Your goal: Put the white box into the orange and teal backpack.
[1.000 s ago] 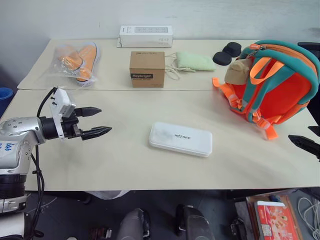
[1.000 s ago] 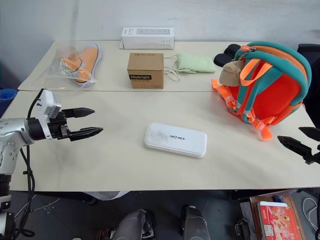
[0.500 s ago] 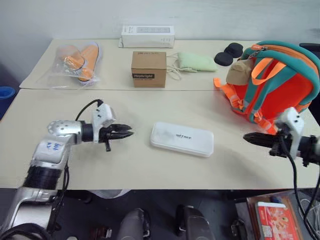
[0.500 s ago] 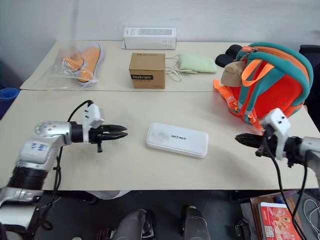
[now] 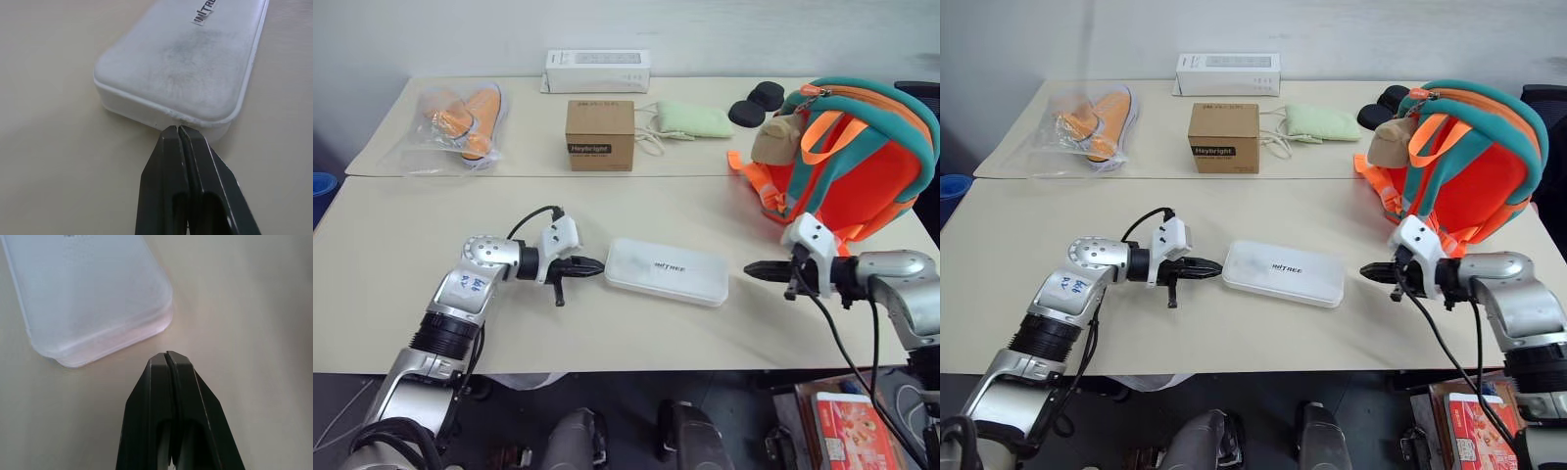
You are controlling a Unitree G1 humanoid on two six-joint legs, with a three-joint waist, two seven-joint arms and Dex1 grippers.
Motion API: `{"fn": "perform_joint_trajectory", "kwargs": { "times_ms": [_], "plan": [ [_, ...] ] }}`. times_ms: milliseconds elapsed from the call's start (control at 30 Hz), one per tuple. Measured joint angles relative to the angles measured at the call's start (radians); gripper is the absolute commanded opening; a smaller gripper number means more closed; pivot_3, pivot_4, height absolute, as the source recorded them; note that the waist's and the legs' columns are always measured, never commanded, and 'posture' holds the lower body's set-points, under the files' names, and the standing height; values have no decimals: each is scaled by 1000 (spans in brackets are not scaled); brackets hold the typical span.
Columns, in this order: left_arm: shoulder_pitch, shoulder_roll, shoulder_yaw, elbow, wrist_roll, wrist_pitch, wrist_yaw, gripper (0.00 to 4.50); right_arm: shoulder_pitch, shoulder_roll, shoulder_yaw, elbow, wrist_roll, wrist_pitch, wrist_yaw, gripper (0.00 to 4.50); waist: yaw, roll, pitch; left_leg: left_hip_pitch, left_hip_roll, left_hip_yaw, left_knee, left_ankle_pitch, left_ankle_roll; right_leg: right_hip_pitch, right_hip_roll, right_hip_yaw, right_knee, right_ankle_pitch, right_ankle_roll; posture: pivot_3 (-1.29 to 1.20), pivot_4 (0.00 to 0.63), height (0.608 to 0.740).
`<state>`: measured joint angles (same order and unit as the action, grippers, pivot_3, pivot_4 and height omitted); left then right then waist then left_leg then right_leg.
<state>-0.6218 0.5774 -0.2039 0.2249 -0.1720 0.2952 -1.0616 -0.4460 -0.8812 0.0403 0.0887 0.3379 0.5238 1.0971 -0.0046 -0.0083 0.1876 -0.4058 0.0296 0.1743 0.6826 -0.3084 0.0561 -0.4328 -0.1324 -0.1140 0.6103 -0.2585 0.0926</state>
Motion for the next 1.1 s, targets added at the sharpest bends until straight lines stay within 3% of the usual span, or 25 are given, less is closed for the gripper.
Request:
{"fn": "perform_joint_trajectory", "kwargs": {
  "times_ms": [467,633,800,967,1100],
  "plan": [
    [73,-25,-20,-141,30,88,22,38,-54,82,23,94,-75,-34,-38,0,1,0,0,1,0,-1,0,0,0,1,-1,0,0,0,0,0,150,740],
    [65,15,49,-137,-47,270,21,1217,-42,69,26,94,-95,-71,-9,0,-1,0,0,1,0,-1,0,0,0,1,1,-1,2,0,0,0,150,740],
    [23,87,175,-143,-276,772,-14,2791,-33,51,26,95,-120,-113,21,0,-4,0,0,1,0,-1,0,1,0,2,3,-1,5,0,0,0,150,740],
    [-52,18,251,-103,-361,1100,90,4388,-25,52,26,109,-130,-137,27,0,5,0,0,1,-3,-2,1,2,2,4,4,-2,6,0,2,0,150,740],
    [-125,-101,357,36,-357,1210,222,4487,-21,72,29,116,-139,-154,20,0,3,0,0,1,-3,-3,1,3,1,4,4,-2,7,0,2,0,150,740]
  ]
}}
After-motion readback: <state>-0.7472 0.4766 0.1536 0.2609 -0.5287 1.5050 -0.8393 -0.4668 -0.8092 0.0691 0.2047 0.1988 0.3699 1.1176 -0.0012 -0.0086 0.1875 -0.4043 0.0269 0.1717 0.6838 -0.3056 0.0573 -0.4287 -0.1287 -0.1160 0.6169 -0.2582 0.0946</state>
